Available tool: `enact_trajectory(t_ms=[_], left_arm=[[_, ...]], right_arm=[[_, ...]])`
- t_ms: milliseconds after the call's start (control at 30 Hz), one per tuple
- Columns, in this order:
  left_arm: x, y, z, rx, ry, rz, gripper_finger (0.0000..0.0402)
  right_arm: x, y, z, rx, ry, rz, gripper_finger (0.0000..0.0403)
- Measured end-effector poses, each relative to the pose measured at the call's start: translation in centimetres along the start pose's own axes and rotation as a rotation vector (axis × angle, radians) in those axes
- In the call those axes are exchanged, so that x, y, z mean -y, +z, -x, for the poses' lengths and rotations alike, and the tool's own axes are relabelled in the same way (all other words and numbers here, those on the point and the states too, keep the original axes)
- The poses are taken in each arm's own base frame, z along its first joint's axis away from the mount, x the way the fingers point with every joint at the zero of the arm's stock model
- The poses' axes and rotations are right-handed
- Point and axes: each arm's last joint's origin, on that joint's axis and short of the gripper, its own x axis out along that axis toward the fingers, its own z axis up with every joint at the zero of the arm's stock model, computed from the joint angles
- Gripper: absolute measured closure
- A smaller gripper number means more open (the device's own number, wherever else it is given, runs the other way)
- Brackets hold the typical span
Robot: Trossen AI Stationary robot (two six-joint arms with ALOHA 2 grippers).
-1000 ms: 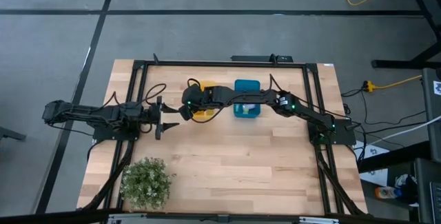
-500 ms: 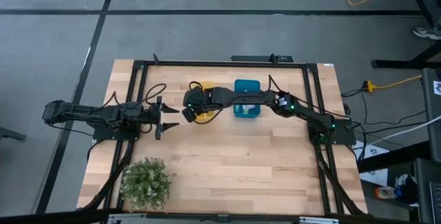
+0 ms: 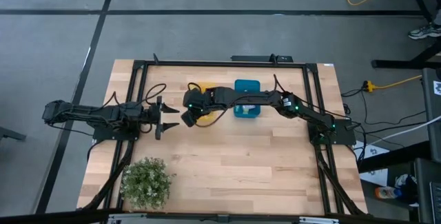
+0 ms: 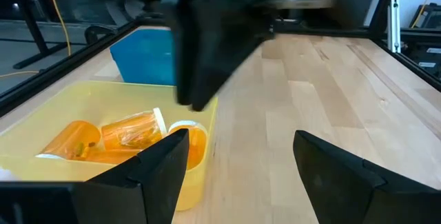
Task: Pick and place medicine bottles into bin by pill shape (circle, oval)
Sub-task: Return to Home Position
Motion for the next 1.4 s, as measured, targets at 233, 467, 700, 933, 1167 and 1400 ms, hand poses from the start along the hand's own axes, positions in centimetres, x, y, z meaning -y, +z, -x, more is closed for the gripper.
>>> enact_trajectory(t_ms=[233, 467, 700, 933, 1167, 1400], left_arm=[[0.0, -0.2, 0.0, -0.02, 0.001, -0.039, 0.0146], [0.0, -0.2, 0.0, -0.016, 0.001, -0.039, 0.0146], [-0.1, 0.1, 0.0, 0.012, 0.044, 0.071, 0.0146], [-0.1, 0.1, 0.0, 0.012, 0.042, 0.055, 0.0146], [-0.1, 0.1, 0.0, 0.011, 0.042, 0.055, 0.0146], [-0.1, 0.1, 0.0, 0.009, 0.042, 0.054, 0.0146]], right_arm=[[-3.6, -2.6, 1.2, -0.011, 0.086, 0.327, 0.0328], [-4.9, -3.8, 2.4, -0.017, 0.108, 0.457, 0.0328], [-4.4, -5.1, 2.6, -0.175, 0.138, 0.58, 0.0328], [-5.0, -6.9, 4.3, -0.271, 0.149, 0.76, 0.0328], [-5.5, -8.0, 5.1, -0.337, 0.236, 0.876, 0.0328], [-5.0, -8.1, 7.4, -0.383, 0.216, 0.861, 0.0328]])
